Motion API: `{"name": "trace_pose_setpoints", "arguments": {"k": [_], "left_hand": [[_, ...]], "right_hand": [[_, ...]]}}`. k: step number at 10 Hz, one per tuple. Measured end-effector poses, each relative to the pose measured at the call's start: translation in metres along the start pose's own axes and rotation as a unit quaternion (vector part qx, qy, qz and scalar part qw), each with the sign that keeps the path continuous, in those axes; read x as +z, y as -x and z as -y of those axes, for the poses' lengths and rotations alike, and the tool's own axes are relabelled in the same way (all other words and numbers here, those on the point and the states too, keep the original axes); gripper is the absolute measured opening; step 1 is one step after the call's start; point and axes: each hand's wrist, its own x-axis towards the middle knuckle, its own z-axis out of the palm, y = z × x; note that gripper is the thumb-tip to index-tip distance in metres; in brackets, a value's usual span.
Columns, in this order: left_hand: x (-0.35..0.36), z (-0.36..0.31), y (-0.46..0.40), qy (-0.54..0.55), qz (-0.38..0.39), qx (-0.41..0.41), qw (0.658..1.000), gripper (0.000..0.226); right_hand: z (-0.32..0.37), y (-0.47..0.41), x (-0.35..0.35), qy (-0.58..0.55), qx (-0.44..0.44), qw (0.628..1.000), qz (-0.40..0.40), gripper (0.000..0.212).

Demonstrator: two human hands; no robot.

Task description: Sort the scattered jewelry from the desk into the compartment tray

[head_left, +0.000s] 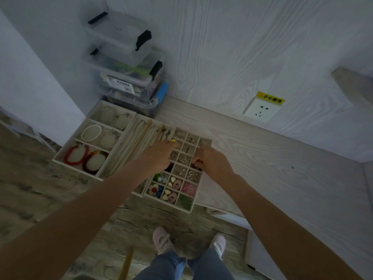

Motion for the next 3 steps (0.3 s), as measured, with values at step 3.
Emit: {"name": "trace_pose_setpoints", "arguments": {"k": [3], "left_hand": [[-0.006, -0.001, 0.004, 0.038, -0.009, -0.007, 0.999, 0.050]], "right_hand": [[-0.011, 0.032, -0.042, -0.212, 0.106, 0.970, -0.046, 0.017]]}}
